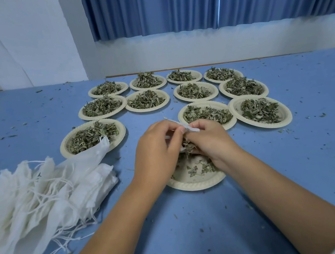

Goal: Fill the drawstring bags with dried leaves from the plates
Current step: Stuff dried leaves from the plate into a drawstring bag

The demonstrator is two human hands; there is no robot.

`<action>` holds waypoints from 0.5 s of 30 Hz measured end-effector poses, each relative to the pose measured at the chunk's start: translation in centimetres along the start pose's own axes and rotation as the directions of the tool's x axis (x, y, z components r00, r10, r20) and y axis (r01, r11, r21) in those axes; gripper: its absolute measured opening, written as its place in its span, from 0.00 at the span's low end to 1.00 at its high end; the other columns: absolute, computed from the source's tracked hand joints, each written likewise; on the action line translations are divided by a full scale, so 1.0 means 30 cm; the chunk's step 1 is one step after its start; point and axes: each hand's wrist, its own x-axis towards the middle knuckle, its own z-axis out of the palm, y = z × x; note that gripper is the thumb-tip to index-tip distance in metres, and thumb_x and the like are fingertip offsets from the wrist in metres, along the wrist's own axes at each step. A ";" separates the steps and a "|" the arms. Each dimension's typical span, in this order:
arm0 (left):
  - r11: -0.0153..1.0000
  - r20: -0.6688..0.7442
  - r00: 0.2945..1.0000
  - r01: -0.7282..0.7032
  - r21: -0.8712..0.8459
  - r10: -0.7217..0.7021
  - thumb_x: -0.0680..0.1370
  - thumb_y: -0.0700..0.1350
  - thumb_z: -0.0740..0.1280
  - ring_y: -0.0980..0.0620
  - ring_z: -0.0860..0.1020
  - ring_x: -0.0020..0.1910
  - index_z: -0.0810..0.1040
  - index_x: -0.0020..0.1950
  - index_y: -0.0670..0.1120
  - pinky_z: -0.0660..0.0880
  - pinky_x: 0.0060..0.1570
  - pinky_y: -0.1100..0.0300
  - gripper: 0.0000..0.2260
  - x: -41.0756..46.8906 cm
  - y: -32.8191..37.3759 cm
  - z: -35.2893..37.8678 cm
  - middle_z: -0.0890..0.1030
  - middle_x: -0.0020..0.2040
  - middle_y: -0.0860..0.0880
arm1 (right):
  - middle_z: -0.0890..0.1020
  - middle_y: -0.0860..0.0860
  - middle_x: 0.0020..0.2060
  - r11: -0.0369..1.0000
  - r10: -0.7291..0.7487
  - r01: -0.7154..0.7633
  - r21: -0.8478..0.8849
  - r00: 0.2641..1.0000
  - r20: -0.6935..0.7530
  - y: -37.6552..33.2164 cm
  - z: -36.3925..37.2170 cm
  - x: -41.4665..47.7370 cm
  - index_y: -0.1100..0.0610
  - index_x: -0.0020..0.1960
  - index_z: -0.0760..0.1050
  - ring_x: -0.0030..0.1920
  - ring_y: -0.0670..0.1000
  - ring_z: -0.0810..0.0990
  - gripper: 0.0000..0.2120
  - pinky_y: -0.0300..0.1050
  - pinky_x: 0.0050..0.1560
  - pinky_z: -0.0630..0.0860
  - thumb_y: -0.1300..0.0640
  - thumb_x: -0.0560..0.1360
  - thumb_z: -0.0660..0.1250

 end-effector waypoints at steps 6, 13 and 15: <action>0.952 -0.110 0.966 0.205 -0.227 -0.234 0.79 0.44 0.68 0.65 0.78 0.37 0.82 0.43 0.49 0.72 0.40 0.72 0.06 0.034 -0.027 -0.028 0.81 0.34 0.60 | 0.86 0.57 0.43 0.920 0.110 -0.222 0.324 0.938 0.329 -0.071 -0.062 -0.025 0.64 0.53 0.80 0.43 0.51 0.86 0.08 0.40 0.41 0.81 0.62 0.75 0.70; 0.946 -0.149 0.954 0.220 -0.238 -0.260 0.78 0.44 0.68 0.65 0.78 0.37 0.82 0.42 0.50 0.73 0.42 0.70 0.06 0.036 -0.031 -0.035 0.80 0.32 0.63 | 0.78 0.52 0.31 0.981 -0.051 0.079 -0.176 0.986 0.158 -0.080 -0.063 -0.066 0.63 0.47 0.75 0.29 0.47 0.75 0.18 0.42 0.32 0.76 0.48 0.72 0.73; 0.949 -0.154 0.954 0.219 -0.227 -0.257 0.78 0.44 0.68 0.66 0.78 0.38 0.81 0.40 0.51 0.72 0.41 0.72 0.07 0.036 -0.027 -0.036 0.80 0.32 0.65 | 0.74 0.51 0.26 0.875 -0.336 0.360 -0.323 0.933 0.129 -0.070 -0.057 -0.081 0.60 0.40 0.75 0.26 0.45 0.71 0.17 0.38 0.30 0.70 0.46 0.70 0.74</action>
